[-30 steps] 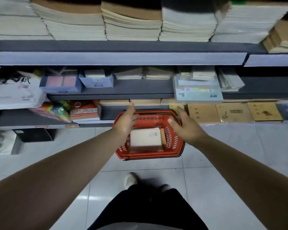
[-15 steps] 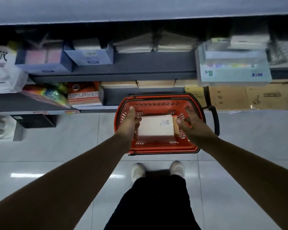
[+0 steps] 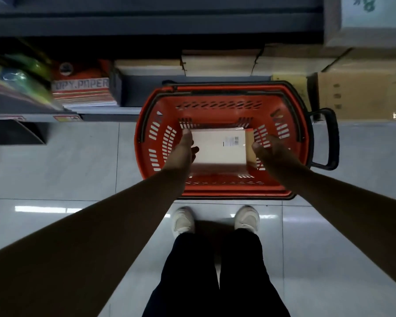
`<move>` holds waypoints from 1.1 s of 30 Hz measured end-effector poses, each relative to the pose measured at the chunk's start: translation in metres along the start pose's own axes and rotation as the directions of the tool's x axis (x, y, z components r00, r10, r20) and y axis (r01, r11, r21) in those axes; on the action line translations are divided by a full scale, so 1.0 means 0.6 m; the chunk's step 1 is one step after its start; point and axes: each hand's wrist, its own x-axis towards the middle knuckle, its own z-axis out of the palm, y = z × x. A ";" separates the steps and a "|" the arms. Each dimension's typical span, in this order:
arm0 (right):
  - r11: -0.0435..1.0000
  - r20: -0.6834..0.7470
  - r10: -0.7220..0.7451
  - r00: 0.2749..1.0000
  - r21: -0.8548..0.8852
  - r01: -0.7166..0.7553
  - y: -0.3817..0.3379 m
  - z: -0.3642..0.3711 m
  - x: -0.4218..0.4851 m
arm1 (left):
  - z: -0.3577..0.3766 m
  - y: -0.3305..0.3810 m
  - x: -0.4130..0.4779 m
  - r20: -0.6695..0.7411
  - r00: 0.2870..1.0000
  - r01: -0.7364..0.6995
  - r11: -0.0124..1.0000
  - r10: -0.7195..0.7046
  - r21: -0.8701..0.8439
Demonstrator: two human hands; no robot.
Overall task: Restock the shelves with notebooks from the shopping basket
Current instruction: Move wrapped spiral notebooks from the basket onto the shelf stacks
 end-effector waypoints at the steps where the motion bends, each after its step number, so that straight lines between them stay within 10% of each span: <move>1: 0.999 -0.014 0.037 0.999 -0.023 -0.038 0.010 0.008 0.012 | 0.003 -0.007 0.013 0.004 1.000 0.003 1.000 -0.003 0.015; 33: 0.770 -0.017 0.522 0.853 0.440 -0.463 0.264 0.192 0.287 | 0.055 -0.229 0.392 0.068 0.971 0.204 0.938 -0.231 0.280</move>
